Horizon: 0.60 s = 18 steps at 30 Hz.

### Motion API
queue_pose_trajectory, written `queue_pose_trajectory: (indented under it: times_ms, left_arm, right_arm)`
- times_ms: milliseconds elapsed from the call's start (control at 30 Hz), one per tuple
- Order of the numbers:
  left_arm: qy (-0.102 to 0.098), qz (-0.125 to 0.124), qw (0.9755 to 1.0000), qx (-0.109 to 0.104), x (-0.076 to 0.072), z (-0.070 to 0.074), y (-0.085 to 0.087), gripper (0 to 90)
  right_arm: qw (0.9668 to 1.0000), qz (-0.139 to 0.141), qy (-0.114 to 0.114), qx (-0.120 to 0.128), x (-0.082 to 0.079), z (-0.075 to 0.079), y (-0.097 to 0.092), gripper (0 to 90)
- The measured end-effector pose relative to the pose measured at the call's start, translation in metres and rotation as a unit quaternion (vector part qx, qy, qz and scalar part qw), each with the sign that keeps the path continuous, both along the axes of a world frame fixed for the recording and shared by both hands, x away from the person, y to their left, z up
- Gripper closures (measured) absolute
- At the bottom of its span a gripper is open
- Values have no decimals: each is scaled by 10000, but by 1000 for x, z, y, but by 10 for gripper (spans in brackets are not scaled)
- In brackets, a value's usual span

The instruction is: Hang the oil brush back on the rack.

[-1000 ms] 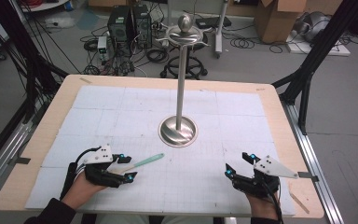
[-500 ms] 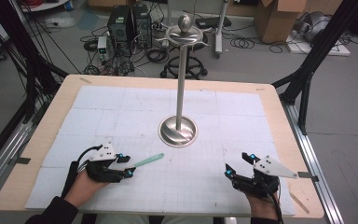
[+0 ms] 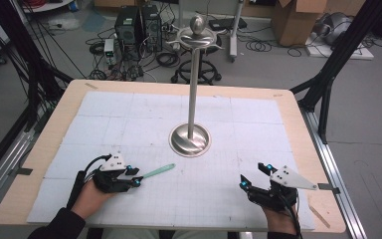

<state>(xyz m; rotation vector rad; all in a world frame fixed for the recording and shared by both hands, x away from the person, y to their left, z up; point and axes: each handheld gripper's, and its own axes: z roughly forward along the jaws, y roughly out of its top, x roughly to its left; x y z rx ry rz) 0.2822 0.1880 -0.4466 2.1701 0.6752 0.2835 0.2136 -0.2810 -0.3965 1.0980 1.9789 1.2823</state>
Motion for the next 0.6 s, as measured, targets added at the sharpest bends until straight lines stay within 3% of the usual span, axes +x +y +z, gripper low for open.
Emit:
queue_pose_trajectory:
  times_ms: [233, 600]
  left_arm:
    - [77, -113, 9999, 6, -2, 1, -3, 799]
    - [358, -39, 9992, -179, 3, 0, 0, 812]
  right_arm:
    - [10000, -27, 14, 18, 0, 0, 0, 268]
    - [10000, -15, 12, 5, 0, 0, 1, 268]
